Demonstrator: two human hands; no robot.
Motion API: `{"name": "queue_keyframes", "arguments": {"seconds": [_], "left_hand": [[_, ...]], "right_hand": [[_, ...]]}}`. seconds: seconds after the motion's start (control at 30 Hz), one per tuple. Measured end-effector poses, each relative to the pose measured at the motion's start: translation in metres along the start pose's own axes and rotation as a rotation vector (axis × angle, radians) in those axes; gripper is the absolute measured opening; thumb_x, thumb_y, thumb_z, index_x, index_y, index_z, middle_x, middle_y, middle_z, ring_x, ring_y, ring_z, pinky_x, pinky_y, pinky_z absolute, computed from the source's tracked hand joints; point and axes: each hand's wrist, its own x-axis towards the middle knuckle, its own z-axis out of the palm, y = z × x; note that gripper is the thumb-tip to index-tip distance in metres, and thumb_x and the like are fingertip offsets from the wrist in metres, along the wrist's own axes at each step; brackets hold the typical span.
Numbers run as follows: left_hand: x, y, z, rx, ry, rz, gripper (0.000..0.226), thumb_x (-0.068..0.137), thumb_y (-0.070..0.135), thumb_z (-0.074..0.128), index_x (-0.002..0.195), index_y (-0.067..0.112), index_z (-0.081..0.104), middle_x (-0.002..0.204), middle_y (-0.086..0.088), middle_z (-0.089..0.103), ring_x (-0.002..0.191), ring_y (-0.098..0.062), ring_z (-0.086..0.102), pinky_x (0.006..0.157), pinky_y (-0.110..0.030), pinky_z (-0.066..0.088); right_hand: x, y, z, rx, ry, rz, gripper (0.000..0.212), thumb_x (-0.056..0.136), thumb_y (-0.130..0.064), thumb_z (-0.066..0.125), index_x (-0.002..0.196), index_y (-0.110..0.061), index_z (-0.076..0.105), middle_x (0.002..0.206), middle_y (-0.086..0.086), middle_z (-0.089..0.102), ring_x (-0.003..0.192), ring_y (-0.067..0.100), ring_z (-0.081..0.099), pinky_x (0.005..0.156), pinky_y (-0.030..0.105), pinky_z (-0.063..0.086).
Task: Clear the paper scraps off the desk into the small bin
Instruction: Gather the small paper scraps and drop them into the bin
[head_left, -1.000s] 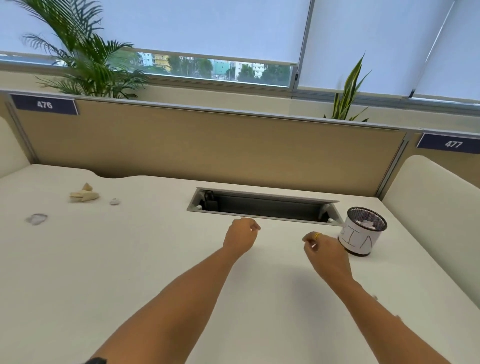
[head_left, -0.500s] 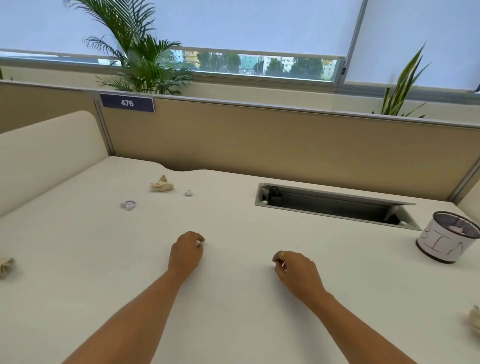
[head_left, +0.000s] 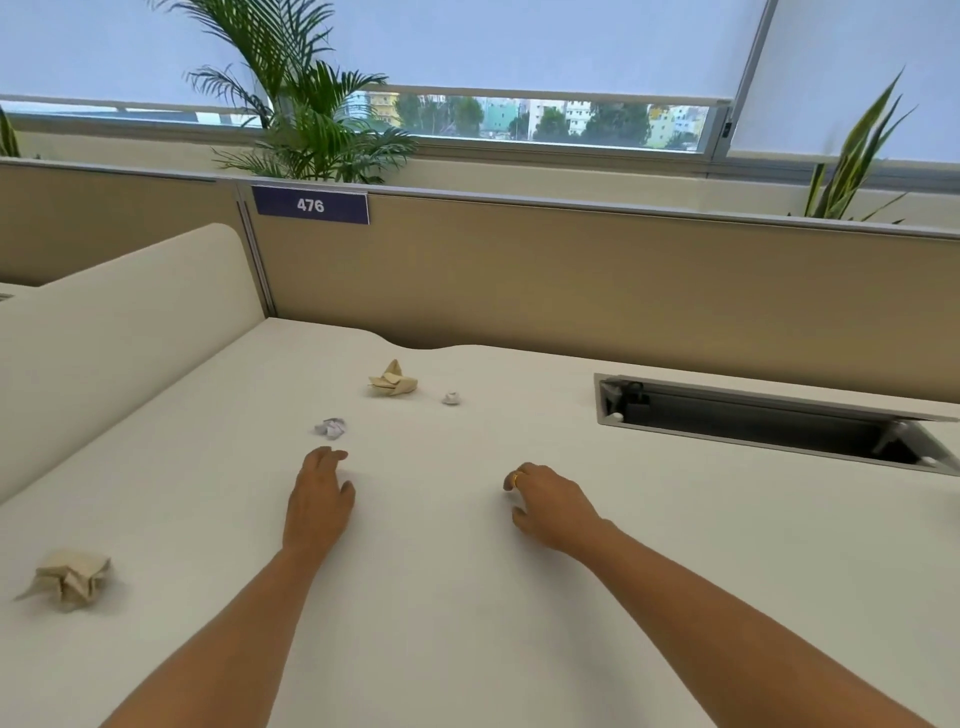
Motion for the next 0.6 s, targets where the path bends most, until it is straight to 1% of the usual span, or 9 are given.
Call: {"name": "queue_keyframes", "arguments": {"seconds": [0.1, 0.17, 0.27, 0.4, 0.47, 0.53, 0.6], "left_hand": [[0.017, -0.016, -0.002, -0.026, 0.008, -0.026, 0.05, 0.086, 0.001, 0.056, 0.133, 0.0, 0.04, 0.146, -0.018, 0.031, 0.134, -0.033, 0.034, 0.105, -0.046, 0.035], [0.029, -0.024, -0.001, -0.049, 0.022, -0.048, 0.053, 0.086, 0.004, 0.056, 0.135, -0.001, 0.037, 0.148, -0.02, 0.028, 0.136, -0.035, 0.031, 0.106, -0.047, 0.034], [0.047, -0.032, 0.001, -0.076, 0.03, -0.045, 0.055, 0.086, 0.005, 0.057, 0.136, 0.001, 0.035, 0.147, -0.019, 0.028, 0.133, -0.036, 0.035, 0.102, -0.048, 0.037], [0.068, -0.036, 0.006, -0.074, 0.03, 0.029, 0.061, 0.086, 0.007, 0.059, 0.139, 0.0, 0.029, 0.147, -0.02, 0.027, 0.128, -0.037, 0.041, 0.098, -0.047, 0.041], [0.077, -0.036, 0.009, -0.093, 0.032, 0.048, 0.063, 0.087, 0.012, 0.058, 0.141, 0.002, 0.025, 0.147, -0.019, 0.028, 0.127, -0.037, 0.042, 0.098, -0.048, 0.041], [0.083, -0.034, 0.012, -0.132, 0.036, 0.045, 0.063, 0.089, 0.019, 0.056, 0.142, 0.006, 0.023, 0.146, -0.016, 0.031, 0.125, -0.036, 0.045, 0.098, -0.049, 0.041], [0.089, -0.034, 0.016, -0.093, 0.02, 0.062, 0.06, 0.091, 0.022, 0.054, 0.142, 0.01, 0.025, 0.147, -0.016, 0.031, 0.127, -0.036, 0.043, 0.102, -0.05, 0.04]], "right_hand": [[0.031, -0.019, 0.001, -0.036, -0.025, -0.009, 0.042, 0.09, -0.016, 0.047, 0.132, -0.012, 0.044, 0.135, 0.004, 0.044, 0.122, 0.024, 0.044, 0.094, 0.036, 0.044], [0.051, -0.03, 0.002, -0.053, -0.03, -0.014, 0.045, 0.09, -0.015, 0.048, 0.134, -0.011, 0.041, 0.137, 0.006, 0.041, 0.122, 0.026, 0.044, 0.093, 0.038, 0.045], [0.08, -0.045, 0.003, -0.053, -0.017, -0.013, 0.052, 0.089, -0.009, 0.05, 0.138, -0.011, 0.035, 0.141, 0.006, 0.036, 0.122, 0.028, 0.043, 0.092, 0.04, 0.045], [0.112, -0.055, 0.005, -0.049, 0.042, -0.004, 0.063, 0.086, -0.003, 0.051, 0.143, -0.013, 0.026, 0.148, 0.007, 0.028, 0.124, 0.029, 0.042, 0.09, 0.041, 0.046], [0.125, -0.057, 0.006, -0.046, 0.066, 0.0, 0.068, 0.086, -0.001, 0.05, 0.146, -0.014, 0.021, 0.151, 0.008, 0.023, 0.126, 0.03, 0.04, 0.09, 0.041, 0.046], [0.136, -0.058, 0.007, -0.044, 0.092, 0.004, 0.072, 0.086, 0.002, 0.049, 0.148, -0.014, 0.015, 0.151, 0.009, 0.023, 0.127, 0.031, 0.039, 0.091, 0.041, 0.046], [0.146, -0.058, 0.007, -0.054, 0.112, 0.005, 0.072, 0.087, 0.004, 0.044, 0.149, -0.013, 0.011, 0.152, 0.011, 0.021, 0.13, 0.031, 0.035, 0.094, 0.042, 0.045]]}}
